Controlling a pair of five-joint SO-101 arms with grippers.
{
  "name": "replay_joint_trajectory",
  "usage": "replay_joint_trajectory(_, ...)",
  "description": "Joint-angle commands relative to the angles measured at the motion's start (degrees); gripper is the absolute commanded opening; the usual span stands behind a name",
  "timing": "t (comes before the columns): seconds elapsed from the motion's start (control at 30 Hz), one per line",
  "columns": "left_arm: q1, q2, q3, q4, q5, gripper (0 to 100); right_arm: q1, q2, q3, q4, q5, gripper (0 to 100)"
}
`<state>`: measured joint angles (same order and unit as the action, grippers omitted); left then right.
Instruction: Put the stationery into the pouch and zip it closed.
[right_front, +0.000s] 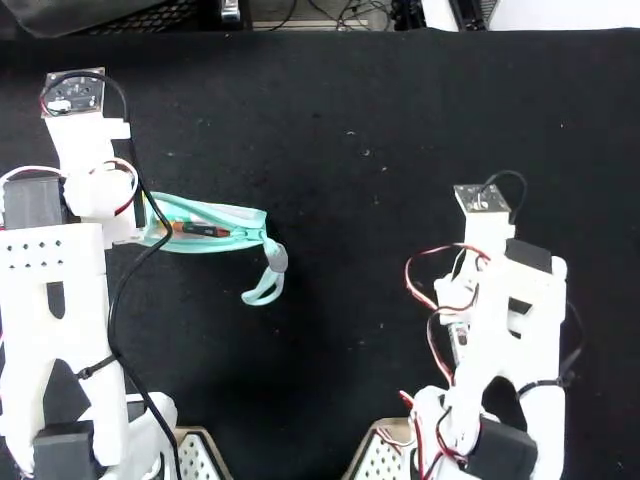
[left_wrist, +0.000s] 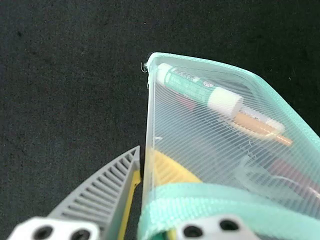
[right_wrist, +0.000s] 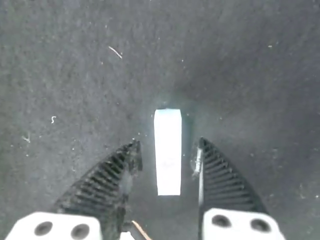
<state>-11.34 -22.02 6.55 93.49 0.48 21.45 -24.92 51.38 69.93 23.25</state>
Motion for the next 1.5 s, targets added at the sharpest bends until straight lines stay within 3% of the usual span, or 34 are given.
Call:
replay_joint_trajectory(0.0,-0.9,0.6,0.4,0.3,-0.1,3,-0.2,3.3,-1.0,-2.7,0.4,17.6)
replay_joint_trajectory(0.23,-0.9,0.6,0.4,0.3,-0.1,3,-0.4,14.8,-1.8,-9.1,0.4,17.4)
replay_joint_trajectory(0.43,-0.9,0.6,0.4,0.2,-0.1,3,-0.4,16.4,-4.4,-3.6,0.4,17.2)
replay_joint_trajectory(0.5,-0.9,0.6,0.4,0.2,-0.1,3,-0.4,16.4,-4.9,-2.9,0.4,13.0)
replay_joint_trajectory(0.57,-0.9,0.6,0.4,0.2,-0.1,3,-0.2,16.4,-5.7,-3.0,0.4,2.2)
replay_joint_trajectory(0.7,-0.9,0.6,0.4,0.2,-0.1,3,-0.3,16.3,-8.0,-3.5,0.4,1.4)
replay_joint_trajectory(0.97,-0.8,0.7,0.4,0.1,-0.1,3,-0.8,-0.9,-10.5,-2.7,0.4,1.2)
replay_joint_trajectory(1.13,-0.8,0.7,0.4,0.1,-0.1,3,-6.3,-21.1,-10.2,0.2,0.4,1.2)
replay_joint_trajectory(1.3,-0.8,0.7,0.4,0.2,-0.1,3,-18.8,-35.4,-10.6,0.2,-0.5,1.2)
replay_joint_trajectory(1.47,-0.8,0.6,0.4,0.2,0.0,3,-33.1,-42.0,-13.7,-3.7,-10.0,1.2)
